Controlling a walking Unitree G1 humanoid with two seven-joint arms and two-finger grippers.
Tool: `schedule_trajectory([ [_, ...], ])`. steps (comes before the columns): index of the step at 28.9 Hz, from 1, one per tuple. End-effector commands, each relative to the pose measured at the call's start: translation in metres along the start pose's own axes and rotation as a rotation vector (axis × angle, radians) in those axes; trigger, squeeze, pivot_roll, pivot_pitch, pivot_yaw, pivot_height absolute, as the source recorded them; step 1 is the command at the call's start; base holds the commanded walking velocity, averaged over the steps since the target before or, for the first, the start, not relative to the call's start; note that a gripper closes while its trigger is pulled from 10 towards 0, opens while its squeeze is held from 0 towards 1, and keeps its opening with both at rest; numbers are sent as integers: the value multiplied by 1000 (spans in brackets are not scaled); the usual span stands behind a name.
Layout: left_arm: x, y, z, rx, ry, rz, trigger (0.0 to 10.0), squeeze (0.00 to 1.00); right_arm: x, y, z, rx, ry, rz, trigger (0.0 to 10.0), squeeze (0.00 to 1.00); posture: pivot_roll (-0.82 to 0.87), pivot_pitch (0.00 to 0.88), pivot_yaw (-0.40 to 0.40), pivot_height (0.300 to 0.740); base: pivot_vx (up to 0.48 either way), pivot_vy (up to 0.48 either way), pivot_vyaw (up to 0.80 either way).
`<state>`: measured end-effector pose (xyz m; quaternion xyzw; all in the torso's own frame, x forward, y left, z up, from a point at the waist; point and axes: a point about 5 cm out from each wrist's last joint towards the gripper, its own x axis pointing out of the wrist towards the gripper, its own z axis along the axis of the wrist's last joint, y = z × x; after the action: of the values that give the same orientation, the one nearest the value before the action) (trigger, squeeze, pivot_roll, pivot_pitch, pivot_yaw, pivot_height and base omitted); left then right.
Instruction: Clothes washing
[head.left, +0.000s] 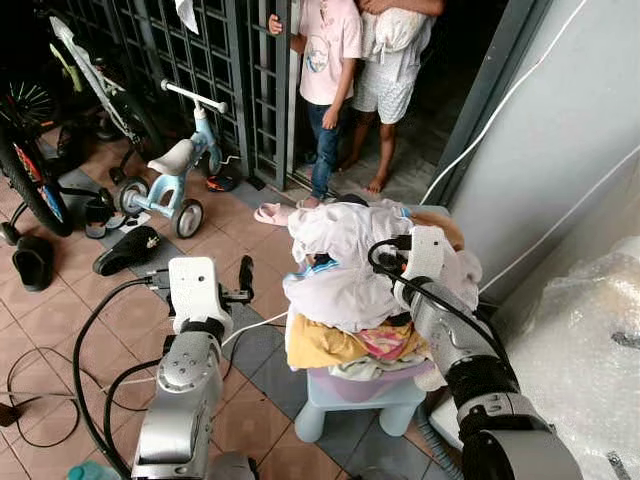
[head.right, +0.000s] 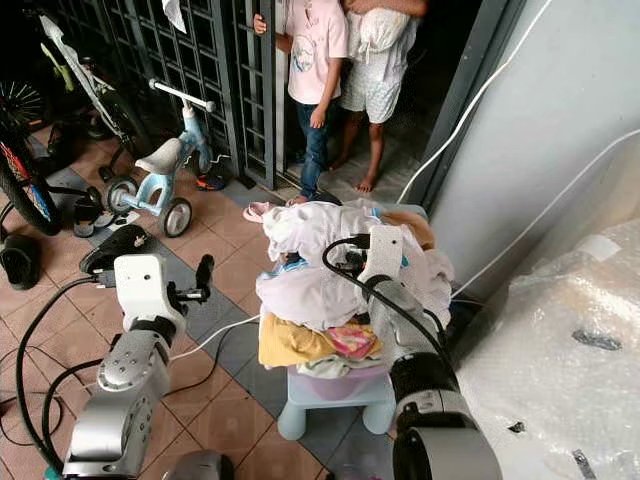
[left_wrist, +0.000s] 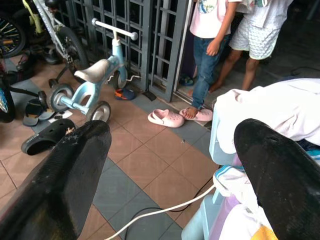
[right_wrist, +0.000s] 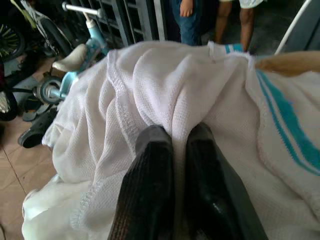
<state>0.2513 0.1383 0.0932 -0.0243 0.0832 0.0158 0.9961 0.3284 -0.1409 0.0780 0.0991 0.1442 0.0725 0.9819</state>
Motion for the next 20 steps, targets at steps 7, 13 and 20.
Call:
schedule_trajectory([
  [7,2,-5,-3,32,12,-49,10000,0,-31,11,51,-66,-341,77,0,0,36,0,-39,740,0,0,0],
  [13,5,-7,-2,57,1,-85,10000,0,-41,22,55,-120,-379,97,0,0,24,0,-27,740,0,-40,0],
  [20,6,-7,-1,55,-6,-82,10000,0,-38,25,58,-140,-375,105,627,0,28,0,-29,740,0,-400,-136],
])
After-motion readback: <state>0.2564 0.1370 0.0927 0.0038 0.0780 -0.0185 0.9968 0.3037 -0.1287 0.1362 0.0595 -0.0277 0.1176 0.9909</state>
